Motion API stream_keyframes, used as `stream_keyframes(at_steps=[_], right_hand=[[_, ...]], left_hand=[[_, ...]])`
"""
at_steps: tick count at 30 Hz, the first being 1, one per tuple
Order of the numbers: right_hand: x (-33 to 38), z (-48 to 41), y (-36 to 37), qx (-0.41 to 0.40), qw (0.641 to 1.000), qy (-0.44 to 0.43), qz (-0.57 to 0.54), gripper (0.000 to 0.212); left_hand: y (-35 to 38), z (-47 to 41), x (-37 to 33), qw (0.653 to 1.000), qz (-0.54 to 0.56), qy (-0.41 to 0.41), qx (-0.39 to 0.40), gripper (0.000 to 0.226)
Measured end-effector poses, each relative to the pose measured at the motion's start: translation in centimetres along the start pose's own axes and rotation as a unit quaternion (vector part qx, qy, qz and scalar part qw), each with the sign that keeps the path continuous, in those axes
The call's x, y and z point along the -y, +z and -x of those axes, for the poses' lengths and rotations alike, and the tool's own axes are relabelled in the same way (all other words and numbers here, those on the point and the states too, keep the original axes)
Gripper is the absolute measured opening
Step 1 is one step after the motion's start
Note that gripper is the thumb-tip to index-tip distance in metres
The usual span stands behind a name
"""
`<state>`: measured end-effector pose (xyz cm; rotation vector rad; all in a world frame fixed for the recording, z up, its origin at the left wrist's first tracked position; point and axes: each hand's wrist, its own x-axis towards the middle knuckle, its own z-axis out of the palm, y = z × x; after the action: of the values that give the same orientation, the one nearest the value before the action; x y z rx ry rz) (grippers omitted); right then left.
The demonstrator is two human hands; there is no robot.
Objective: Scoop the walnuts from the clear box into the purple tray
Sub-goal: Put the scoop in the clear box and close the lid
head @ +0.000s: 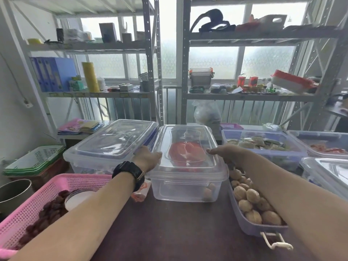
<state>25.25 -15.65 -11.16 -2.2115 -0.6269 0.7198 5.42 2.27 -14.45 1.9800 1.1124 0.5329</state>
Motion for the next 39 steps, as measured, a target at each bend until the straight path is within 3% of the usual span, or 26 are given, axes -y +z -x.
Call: stream_keyframes(at_steps=[3,7,14,17,21,25,31,35,39], right_hand=[[-0.1,-0.8,0.0,-0.034,0.999,0.000,-0.013,0.071],[0.0,-1.4,-0.1,-0.070,0.997,-0.015,-0.020,0.081],[0.5,-2.2,1.3,-0.144,0.988,-0.052,-0.003,0.054],[0.1,-2.6,1.9,-0.163,0.985,-0.063,-0.009,0.036],[0.3,-2.9,2.4,-0.192,0.979,-0.064,0.036,0.033],[0.7,-3.1,2.6,-0.216,0.969,-0.065,0.103,0.035],[0.1,-2.5,3.2,-0.170,0.978,-0.073,0.100,0.038],[0.5,0.4,3.6,-0.228,0.961,-0.141,0.064,0.056],[1.4,6.0,3.7,-0.174,0.945,-0.197,-0.196,0.047]], left_hand=[[0.6,-0.4,0.0,1.000,-0.012,0.016,-0.023,0.036],[0.9,-1.0,-0.1,0.999,0.022,0.002,-0.032,0.057],[1.2,-2.7,-0.2,0.998,0.044,-0.044,-0.024,0.070],[1.7,-2.8,-0.3,0.999,0.016,-0.030,-0.035,0.055],[1.9,-2.7,-0.3,0.996,-0.037,0.028,-0.070,0.042],[2.0,-2.8,-0.1,0.994,-0.062,0.032,-0.080,0.043],[1.5,-2.0,-0.6,0.989,-0.129,0.036,-0.056,0.050],[0.5,0.7,-1.9,0.987,-0.039,0.130,-0.090,0.052],[0.2,5.6,-4.4,0.963,0.192,0.175,-0.073,0.041]])
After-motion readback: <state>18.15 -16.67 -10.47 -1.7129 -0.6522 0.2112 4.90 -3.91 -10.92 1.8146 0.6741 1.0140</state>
